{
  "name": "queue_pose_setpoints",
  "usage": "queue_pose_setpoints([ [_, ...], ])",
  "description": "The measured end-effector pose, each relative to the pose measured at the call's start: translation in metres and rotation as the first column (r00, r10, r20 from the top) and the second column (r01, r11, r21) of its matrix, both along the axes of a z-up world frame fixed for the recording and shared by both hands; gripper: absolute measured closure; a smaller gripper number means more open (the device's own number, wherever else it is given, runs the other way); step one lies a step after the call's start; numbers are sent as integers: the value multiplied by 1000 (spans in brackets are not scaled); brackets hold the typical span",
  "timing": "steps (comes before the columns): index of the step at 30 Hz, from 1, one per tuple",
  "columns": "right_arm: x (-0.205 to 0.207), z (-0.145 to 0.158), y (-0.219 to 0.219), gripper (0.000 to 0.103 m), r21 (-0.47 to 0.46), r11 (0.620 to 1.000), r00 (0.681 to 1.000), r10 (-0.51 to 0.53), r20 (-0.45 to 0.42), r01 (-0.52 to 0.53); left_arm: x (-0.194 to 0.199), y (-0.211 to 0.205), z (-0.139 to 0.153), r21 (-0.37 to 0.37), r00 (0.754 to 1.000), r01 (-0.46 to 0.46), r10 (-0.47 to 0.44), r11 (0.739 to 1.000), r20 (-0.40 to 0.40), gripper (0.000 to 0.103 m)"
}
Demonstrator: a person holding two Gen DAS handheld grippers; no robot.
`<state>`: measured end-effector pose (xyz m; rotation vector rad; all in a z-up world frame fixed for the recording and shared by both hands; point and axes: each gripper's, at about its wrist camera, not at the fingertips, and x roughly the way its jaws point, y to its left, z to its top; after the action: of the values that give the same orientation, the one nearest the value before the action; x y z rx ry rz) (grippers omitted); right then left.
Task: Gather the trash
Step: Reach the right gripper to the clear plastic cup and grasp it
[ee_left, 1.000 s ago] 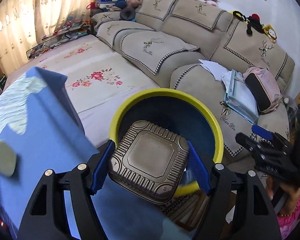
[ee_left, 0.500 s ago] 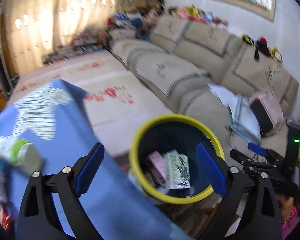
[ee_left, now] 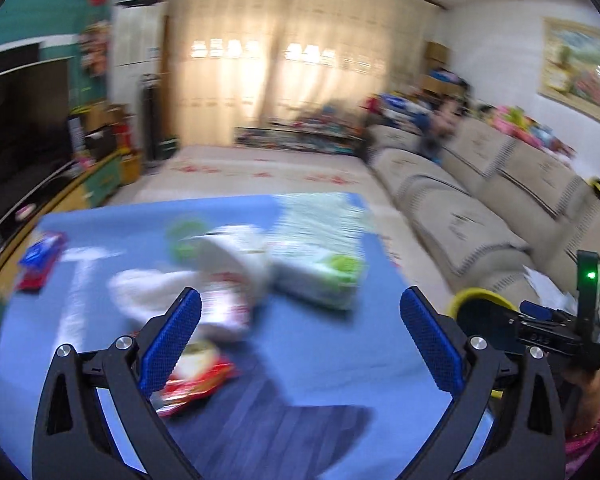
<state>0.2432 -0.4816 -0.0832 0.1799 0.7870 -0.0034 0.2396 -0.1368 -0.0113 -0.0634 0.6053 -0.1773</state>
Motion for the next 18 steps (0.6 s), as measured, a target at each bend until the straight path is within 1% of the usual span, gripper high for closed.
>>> queue_pose_setpoints([
  [1,8,3,14,15,5,999,999,47,6,-47,-3,15,1,5,999,-47,47,999,7,5],
  [2,19,6,33,15,9,994,994,108,11,-109,-6,25,0,7,997,-72,72,997,12,5],
  [4,35,9,64,15,12,977,977,214,13,-214,-14,52,0,15,989,-145,144,989,33,5],
  [6,54,9,101,18,17,941,941,339,20,-339,-23,73,-2,12,981,-191,190,981,48,5],
  [8,66,9,123,19,-12,920,920,392,13,-391,-28,88,-5,7,977,-209,208,978,47,5],
  [10,79,7,144,19,-46,888,888,459,18,-458,-31,102,-8,1,975,-217,217,976,50,5],
  [12,92,6,157,20,-76,873,875,483,7,-481,-30,114,-12,-4,975,-219,219,976,45,5],
  [14,101,4,161,19,-85,863,865,501,8,-498,-29,118,-18,-15,977,-212,213,977,32,5],
  [18,124,-11,170,19,-61,854,856,515,-36,-516,-16,126,-29,-51,983,-182,182,982,0,5],
])
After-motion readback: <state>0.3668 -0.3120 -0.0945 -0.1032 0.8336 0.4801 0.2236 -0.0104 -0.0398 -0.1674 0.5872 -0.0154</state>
